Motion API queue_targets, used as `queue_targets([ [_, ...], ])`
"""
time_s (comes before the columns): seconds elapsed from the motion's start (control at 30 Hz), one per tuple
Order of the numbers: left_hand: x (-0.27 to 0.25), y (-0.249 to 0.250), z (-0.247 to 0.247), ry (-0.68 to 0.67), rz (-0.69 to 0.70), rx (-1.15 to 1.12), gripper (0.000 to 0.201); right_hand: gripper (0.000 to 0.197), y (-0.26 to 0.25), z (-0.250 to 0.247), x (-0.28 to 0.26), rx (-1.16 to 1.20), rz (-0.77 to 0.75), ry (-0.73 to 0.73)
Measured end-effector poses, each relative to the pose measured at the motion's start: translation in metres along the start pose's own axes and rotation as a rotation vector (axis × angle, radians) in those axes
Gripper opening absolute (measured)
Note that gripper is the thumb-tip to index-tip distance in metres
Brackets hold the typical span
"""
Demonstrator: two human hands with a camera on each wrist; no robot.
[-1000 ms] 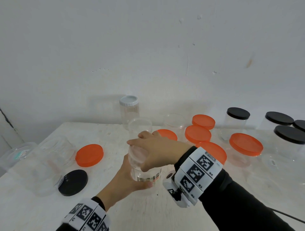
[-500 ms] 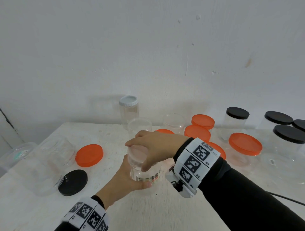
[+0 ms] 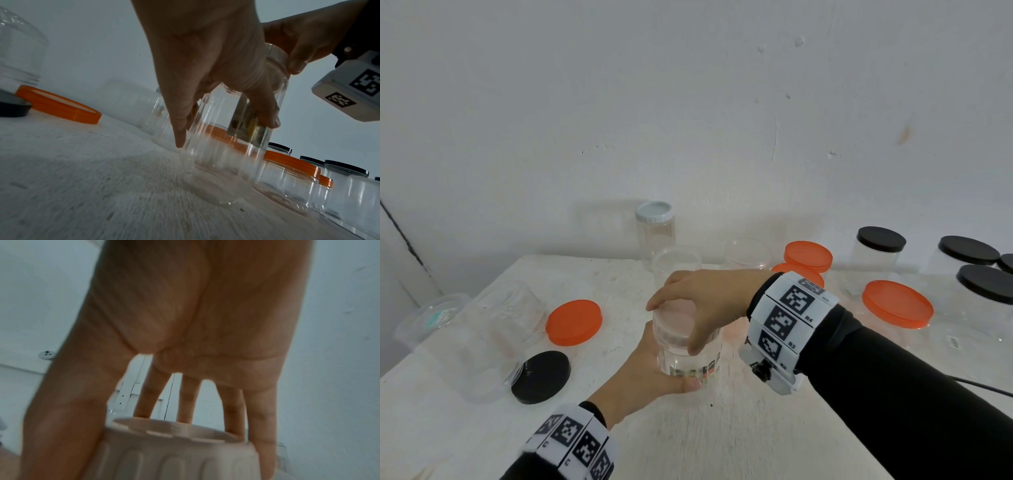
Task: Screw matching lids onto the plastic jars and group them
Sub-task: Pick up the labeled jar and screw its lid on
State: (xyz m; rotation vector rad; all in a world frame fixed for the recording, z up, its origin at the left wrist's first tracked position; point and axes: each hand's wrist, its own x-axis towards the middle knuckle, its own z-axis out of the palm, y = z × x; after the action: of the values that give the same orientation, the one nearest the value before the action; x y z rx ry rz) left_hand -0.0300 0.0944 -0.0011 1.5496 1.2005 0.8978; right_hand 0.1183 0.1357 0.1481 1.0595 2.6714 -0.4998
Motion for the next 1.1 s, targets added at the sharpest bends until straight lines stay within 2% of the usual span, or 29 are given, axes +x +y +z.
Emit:
queue_targets([
  [0.1,0.001,-0.004,-0.002,-0.030,0.002,-0.025,0.103,0.079,0.001,-0.001,0.001,-0.035,-0.037,-0.047],
  [0.2,0.002,-0.007,-0.002,-0.025,-0.002,-0.014,0.101,0.079,0.003,0.001,0.003,-0.035,-0.013,-0.026],
  [0.37,0.002,-0.007,-0.001,-0.018,0.021,0.017,0.100,0.089,0.003,0.012,0.009,-0.075,0.162,0.050],
  [0.47,0.001,-0.008,0.000,-0.018,0.039,0.020,0.100,0.096,0.003,0.011,0.010,-0.059,0.227,0.001],
  [0.63,0.001,-0.006,0.001,-0.001,0.047,0.009,0.098,0.093,0.002,0.001,0.005,-0.030,0.160,-0.087],
  [0.8,0.001,-0.004,0.002,-0.022,0.059,-0.002,0.096,0.089,0.004,0.005,0.008,-0.029,0.217,-0.031],
  [0.93,0.001,-0.005,0.001,-0.022,0.051,-0.005,0.096,0.094,0.003,0.010,0.010,-0.059,0.266,-0.009],
  [1.1,0.002,-0.008,0.001,0.019,0.053,0.017,0.095,0.092,0.002,-0.002,0.003,-0.012,0.154,-0.097],
])
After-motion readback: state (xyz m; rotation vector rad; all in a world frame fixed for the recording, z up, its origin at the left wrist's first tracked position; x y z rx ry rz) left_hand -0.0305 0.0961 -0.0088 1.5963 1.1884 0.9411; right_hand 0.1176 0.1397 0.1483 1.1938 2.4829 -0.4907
